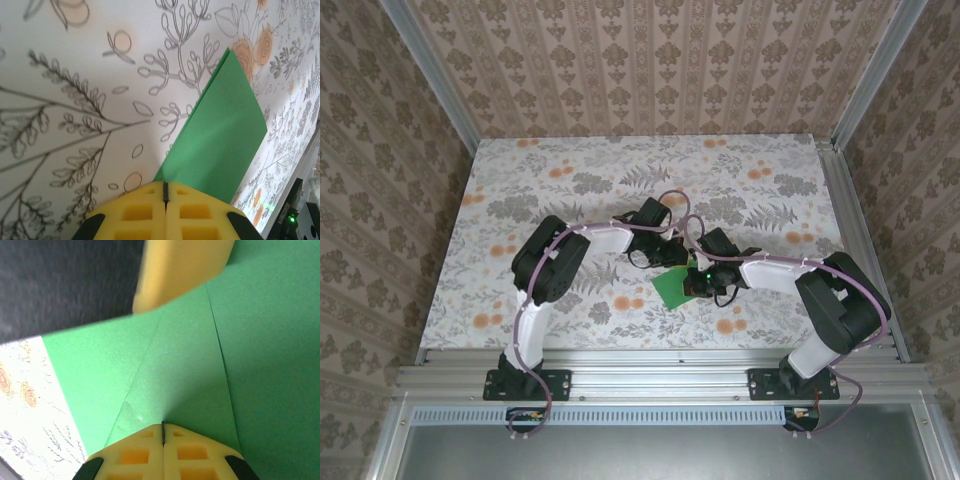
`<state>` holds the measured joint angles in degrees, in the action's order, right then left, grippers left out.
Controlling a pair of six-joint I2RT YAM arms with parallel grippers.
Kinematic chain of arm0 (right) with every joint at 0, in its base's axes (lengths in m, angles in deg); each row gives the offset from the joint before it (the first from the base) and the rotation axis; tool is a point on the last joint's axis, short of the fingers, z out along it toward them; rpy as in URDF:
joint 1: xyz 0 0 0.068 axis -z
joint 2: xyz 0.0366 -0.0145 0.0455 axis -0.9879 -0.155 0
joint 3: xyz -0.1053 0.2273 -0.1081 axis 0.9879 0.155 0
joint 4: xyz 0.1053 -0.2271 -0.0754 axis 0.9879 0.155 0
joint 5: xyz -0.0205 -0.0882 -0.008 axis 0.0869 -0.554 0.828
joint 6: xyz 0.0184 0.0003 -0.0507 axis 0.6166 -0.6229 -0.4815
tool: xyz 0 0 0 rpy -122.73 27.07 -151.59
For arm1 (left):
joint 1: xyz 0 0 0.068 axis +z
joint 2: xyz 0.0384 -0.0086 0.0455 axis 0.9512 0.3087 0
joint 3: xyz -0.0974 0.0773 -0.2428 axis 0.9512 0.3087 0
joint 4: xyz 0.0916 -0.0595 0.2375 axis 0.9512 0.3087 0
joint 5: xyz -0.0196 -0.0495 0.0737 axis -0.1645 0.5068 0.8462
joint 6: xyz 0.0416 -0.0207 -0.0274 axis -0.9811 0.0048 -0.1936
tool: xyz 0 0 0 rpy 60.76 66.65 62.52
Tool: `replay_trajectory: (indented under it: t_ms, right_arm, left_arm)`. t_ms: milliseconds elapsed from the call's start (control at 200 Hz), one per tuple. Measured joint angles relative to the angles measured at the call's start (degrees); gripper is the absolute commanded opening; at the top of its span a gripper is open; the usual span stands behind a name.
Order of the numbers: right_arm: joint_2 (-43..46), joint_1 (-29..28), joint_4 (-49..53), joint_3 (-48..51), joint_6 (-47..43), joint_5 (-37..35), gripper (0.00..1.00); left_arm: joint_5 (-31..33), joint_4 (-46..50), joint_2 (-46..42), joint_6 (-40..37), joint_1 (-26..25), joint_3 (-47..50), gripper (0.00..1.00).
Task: Fold a paper plane with a square sheet of paper (pick it up from the middle)
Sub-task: Fold the triangle a second time at the center of the table.
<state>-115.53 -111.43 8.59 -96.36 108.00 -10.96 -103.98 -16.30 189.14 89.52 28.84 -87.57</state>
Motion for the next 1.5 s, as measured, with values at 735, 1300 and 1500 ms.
replay_trajectory:
  t_ms: [735, 1300, 1500]
  right_arm:
    - [0.0, -0.1, -0.2, 0.0, 0.3, 0.0, 0.00]
    - [0.6, -0.1, -0.3, 0.3, 1.4, -0.8, 0.00]
    - [0.7, -0.1, -0.1, 0.3, 1.6, -1.1, 0.00]
  left_arm:
    - [7.2, -4.3, -22.0, 2.6, -6.1, 19.9, 0.05]
    - [8.1, -13.8, -18.9, 7.9, -10.4, 26.6, 0.04]
    - [8.7, -15.7, -18.4, 8.0, -11.6, 28.9, 0.04]
